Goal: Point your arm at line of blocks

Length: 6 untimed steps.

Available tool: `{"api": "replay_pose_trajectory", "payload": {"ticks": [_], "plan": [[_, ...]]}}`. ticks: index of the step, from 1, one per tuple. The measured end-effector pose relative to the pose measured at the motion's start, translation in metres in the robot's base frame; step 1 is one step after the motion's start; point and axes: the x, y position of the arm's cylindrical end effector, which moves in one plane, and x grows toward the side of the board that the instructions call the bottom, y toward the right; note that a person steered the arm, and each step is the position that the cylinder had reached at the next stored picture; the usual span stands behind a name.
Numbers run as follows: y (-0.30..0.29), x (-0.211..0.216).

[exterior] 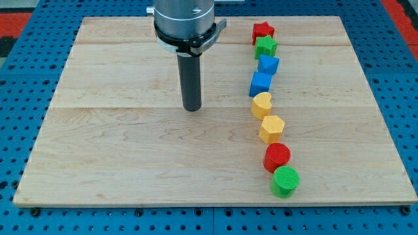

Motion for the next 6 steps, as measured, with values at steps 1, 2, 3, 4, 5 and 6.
{"api": "replay_pose_trajectory", "payload": {"ticks": [1,2,3,4,5,6], "plan": [[0.000,0.013],[0.016,0.096],[0.018,0.175],[0.018,0.175],[0.032,0.176],[0.047,0.175]]}}
